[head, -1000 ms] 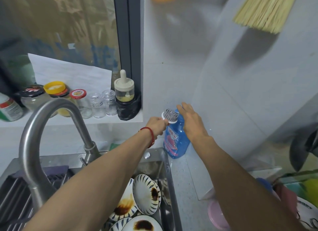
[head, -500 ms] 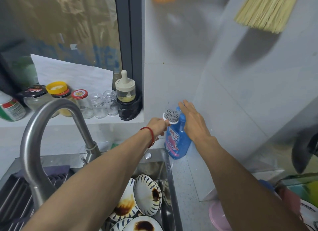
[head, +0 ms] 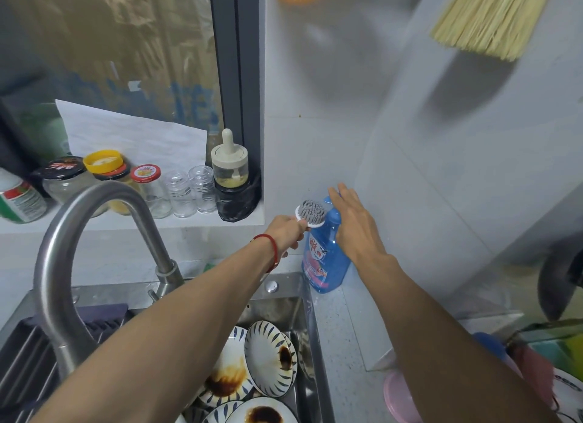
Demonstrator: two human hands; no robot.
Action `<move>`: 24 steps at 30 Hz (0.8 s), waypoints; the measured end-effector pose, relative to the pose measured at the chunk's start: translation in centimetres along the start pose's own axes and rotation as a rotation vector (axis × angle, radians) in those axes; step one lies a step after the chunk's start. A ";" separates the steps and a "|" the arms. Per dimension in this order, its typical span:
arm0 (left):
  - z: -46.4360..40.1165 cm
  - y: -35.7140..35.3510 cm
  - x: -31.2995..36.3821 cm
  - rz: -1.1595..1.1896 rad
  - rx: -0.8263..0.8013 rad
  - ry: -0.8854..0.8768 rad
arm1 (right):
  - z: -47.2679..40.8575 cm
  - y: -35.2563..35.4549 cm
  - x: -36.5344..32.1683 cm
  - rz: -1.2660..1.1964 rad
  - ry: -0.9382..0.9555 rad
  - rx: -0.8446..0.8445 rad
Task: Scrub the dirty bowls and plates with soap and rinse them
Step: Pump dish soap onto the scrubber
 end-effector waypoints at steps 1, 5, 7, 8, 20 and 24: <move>0.0 0.0 0.1 -0.001 0.000 0.000 | -0.1 0.2 0.0 -0.011 0.000 0.014; 0.0 0.1 0.3 0.009 0.007 -0.013 | 0.1 -0.1 0.2 -0.033 0.009 0.017; 0.0 0.1 0.3 0.009 0.005 -0.009 | 0.1 -0.3 0.1 -0.030 0.015 0.014; 0.0 0.0 0.2 0.006 0.000 -0.007 | 0.3 -0.5 0.1 -0.027 0.017 0.011; 0.1 -0.5 0.0 0.003 0.001 -0.005 | 0.4 0.1 -0.3 0.009 0.005 -0.021; 0.1 -0.6 0.3 0.012 0.007 0.004 | 0.1 0.7 0.0 -0.016 -0.017 0.004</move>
Point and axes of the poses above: each hand's wrist, its own z-axis away from the middle knuckle, its own y-axis out of the back of the hand, x = y × z, the point moved 9 cm from there along -z, towards the middle knuckle, and after that the axes turned 14 degrees about -y, right-handed, at the moved point
